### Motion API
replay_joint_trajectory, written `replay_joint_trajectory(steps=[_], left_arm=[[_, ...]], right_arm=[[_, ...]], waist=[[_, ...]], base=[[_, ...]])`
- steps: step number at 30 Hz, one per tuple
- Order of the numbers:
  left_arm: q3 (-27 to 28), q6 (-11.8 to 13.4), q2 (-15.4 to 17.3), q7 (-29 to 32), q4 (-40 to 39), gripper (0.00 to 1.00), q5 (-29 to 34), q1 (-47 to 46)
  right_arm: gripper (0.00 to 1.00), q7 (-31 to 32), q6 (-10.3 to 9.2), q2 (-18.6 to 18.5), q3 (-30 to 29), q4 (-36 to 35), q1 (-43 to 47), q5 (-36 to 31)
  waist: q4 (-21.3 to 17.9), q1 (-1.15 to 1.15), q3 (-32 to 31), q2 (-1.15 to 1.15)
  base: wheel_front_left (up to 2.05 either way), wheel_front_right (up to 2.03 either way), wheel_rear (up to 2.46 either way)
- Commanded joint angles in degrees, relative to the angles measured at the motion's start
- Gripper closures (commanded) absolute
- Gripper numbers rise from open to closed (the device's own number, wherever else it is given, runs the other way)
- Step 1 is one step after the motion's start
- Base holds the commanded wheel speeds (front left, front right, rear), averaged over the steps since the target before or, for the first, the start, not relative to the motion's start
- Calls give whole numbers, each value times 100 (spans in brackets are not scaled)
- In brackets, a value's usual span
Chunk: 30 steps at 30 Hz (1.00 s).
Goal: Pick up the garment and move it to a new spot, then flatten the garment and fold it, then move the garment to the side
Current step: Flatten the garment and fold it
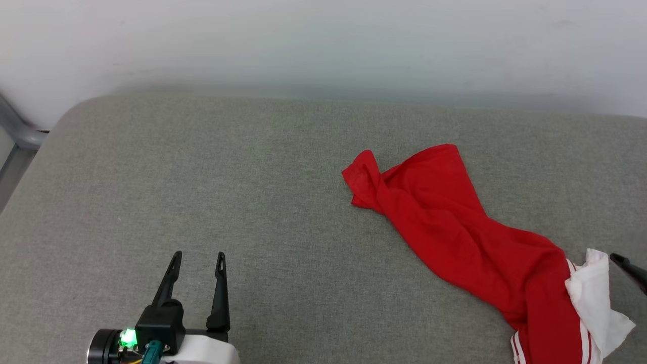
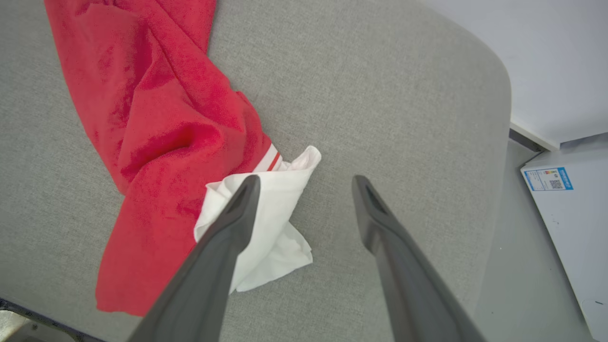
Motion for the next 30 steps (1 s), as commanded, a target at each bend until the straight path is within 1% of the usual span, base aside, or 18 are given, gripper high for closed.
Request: replay_joint_trajectory(steps=[1, 5, 9, 13, 14, 16, 19, 22, 23, 24, 27, 30], left_arm=[[-12, 9, -5, -15, -46, 0, -23, -121], [-91, 19, -5, -15, -74, 0, -41, -302], [-158, 34, -4, -15, -102, 0, -46, -453], [-183, 48, -4, -15, -123, 0, -34, -554], [-206, 58, -5, -15, -119, 0, -39, -604], [-220, 63, -5, -15, -119, 0, -43, -632], [-245, 71, -5, -15, -97, 0, -57, -661], [-236, 80, -5, -15, -83, 0, -64, -680], [-221, 85, -5, -15, -79, 0, -62, -668], [-206, 86, -5, -15, -72, 0, -56, -637], [-154, 81, 6, -15, -33, 0, -33, -557], [-153, 59, 4, -15, -15, 0, -1, -498]], right_arm=[[0, 185, -8, -8, 84, 105, -109, 40], [0, 522, -8, 49, 358, 543, -278, -45], [0, 559, -8, 175, 588, 1112, -531, -122], [0, 477, -8, 256, 774, 1495, -729, -164], [0, 404, -8, 301, 923, 1763, -822, -223], [0, 388, -8, 319, 1024, 1898, -835, -235], [0, 339, -8, 472, 1278, 2320, -816, -131], [0, 127, -6, 565, 1493, 2508, -815, 52], [25, 16, -5, 594, 1548, 2532, -845, 119], [100, -128, -5, 614, 1578, 2535, -883, 170], [100, -492, -5, 553, 1586, 2546, -996, 345], [100, -982, -8, 401, 1360, 2499, -1127, 515]], waist=[[38, 0, 167, 0], [121, 0, 440, 0], [207, 0, 686, 0], [260, 0, 848, 0], [292, 0, 939, 0], [304, 0, 972, 0], [335, 0, 1028, 0], [337, 0, 1043, 0], [323, 0, 1028, 0], [303, 0, 1004, 0], [233, 0, 886, 0], [181, 0, 720, 0]], base=[[0, 0, 0], [0, 0, 0], [0, 0, 0], [0, 0, 0], [0, 0, 0], [0, 0, 0], [0, 0, 0], [0, 0, 0], [0, 0, 0], [0, 0, 0], [0, 0, 0], [0, 0, 0]])
